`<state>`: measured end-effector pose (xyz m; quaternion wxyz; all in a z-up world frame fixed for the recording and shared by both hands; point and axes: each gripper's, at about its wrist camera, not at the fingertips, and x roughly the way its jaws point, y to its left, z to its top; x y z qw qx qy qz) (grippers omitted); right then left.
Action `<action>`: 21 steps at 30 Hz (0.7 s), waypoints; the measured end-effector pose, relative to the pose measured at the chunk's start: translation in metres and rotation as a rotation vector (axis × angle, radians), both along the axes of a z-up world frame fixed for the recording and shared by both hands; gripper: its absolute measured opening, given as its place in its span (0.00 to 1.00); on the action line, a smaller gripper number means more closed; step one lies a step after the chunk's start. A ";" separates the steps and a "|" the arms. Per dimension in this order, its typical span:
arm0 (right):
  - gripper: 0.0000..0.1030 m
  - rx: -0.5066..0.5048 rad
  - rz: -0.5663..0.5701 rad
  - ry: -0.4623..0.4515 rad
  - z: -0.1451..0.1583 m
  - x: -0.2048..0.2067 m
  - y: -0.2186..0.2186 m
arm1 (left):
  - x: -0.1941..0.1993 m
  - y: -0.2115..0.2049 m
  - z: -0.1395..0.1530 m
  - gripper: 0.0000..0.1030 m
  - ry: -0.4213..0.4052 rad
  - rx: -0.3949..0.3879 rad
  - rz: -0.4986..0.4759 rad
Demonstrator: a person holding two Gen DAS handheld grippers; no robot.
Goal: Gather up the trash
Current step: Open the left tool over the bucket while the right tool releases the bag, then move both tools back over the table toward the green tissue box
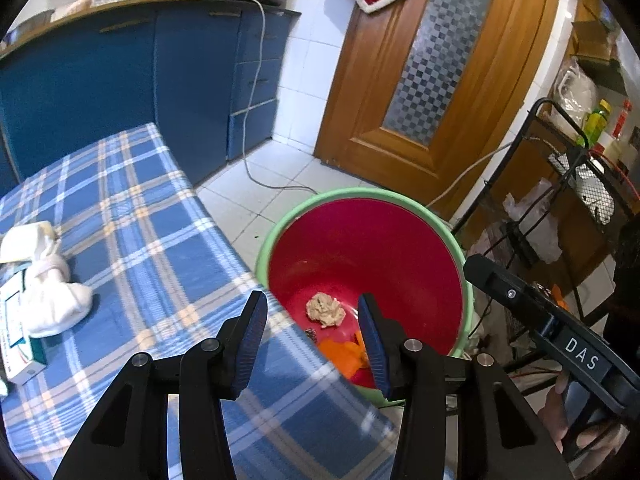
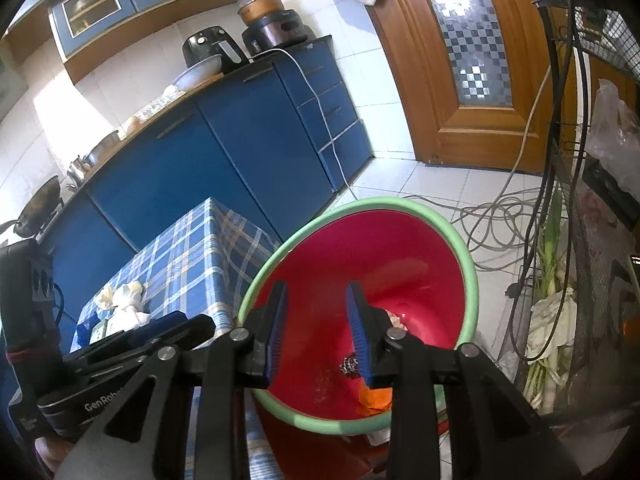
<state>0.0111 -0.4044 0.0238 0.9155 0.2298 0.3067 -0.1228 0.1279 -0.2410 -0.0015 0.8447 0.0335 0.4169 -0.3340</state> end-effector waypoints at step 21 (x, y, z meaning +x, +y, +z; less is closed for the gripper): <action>0.38 -0.017 0.088 -0.034 0.016 0.004 0.046 | -0.010 0.082 0.020 0.47 -0.045 -0.023 0.141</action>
